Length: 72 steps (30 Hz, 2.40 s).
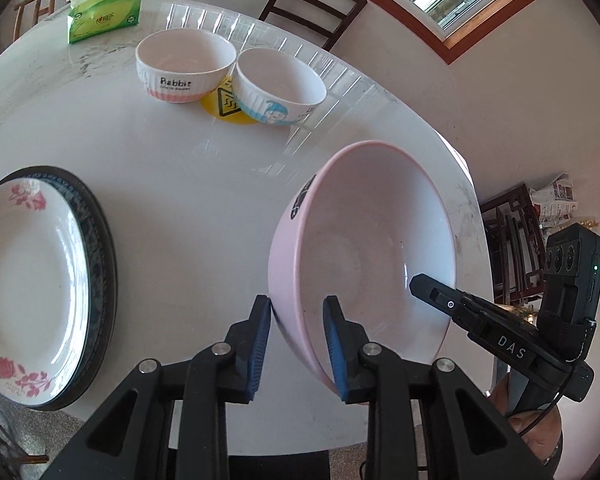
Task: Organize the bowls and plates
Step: 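Carry the pink bowl beside the plate stack, lower it and open both grippers, then move both grippers to the white 'Rabbit' bowl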
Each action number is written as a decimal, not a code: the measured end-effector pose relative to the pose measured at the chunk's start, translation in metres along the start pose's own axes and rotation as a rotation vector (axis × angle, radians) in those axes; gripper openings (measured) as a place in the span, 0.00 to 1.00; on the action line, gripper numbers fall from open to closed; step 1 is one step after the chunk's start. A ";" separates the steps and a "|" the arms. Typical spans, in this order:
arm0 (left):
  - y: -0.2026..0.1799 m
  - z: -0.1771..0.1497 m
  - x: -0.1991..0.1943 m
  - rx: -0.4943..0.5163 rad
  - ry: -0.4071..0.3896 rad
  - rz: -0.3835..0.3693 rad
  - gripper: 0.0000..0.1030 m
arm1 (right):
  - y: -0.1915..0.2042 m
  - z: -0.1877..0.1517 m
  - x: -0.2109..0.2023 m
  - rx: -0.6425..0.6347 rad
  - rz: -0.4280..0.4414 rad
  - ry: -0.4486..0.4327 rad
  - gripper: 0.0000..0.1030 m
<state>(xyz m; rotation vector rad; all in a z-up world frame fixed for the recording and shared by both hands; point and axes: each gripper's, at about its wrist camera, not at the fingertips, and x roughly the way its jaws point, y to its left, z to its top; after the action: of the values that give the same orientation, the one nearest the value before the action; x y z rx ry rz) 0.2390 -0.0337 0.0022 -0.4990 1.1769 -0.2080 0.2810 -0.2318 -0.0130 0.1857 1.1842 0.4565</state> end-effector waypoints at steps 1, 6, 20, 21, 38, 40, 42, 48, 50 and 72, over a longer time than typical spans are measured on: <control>0.004 -0.006 -0.003 -0.003 0.005 0.005 0.27 | 0.004 -0.007 0.002 0.003 0.003 0.013 0.13; 0.028 -0.030 -0.012 -0.026 0.027 0.013 0.27 | 0.023 -0.032 0.013 0.002 0.003 0.048 0.13; 0.062 -0.049 -0.014 -0.055 0.069 0.012 0.27 | 0.049 -0.050 0.034 0.009 -0.025 0.126 0.14; 0.062 -0.049 -0.013 -0.055 0.071 0.013 0.27 | 0.049 -0.050 0.035 0.014 -0.026 0.130 0.14; 0.049 -0.063 -0.025 0.197 -0.058 0.190 0.41 | 0.047 -0.048 0.017 -0.001 0.017 0.017 0.19; 0.052 -0.065 -0.032 0.203 -0.057 0.170 0.41 | 0.046 -0.044 0.006 0.009 0.049 -0.016 0.20; 0.055 -0.064 -0.043 0.206 -0.075 0.167 0.41 | 0.049 -0.039 -0.002 0.005 0.072 -0.030 0.20; 0.055 -0.048 -0.073 0.202 -0.113 0.151 0.44 | 0.065 -0.013 -0.021 0.030 0.172 -0.054 0.20; 0.058 -0.036 -0.081 0.192 -0.121 0.145 0.47 | 0.074 -0.004 -0.022 0.037 0.203 -0.052 0.20; 0.109 0.161 -0.057 0.174 -0.153 0.163 0.53 | 0.123 0.123 0.097 0.247 0.216 0.028 0.20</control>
<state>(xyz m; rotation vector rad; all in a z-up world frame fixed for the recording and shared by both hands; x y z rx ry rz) 0.3545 0.1271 0.0445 -0.2599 1.0339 -0.1280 0.3934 -0.0679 -0.0034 0.5250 1.2525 0.5016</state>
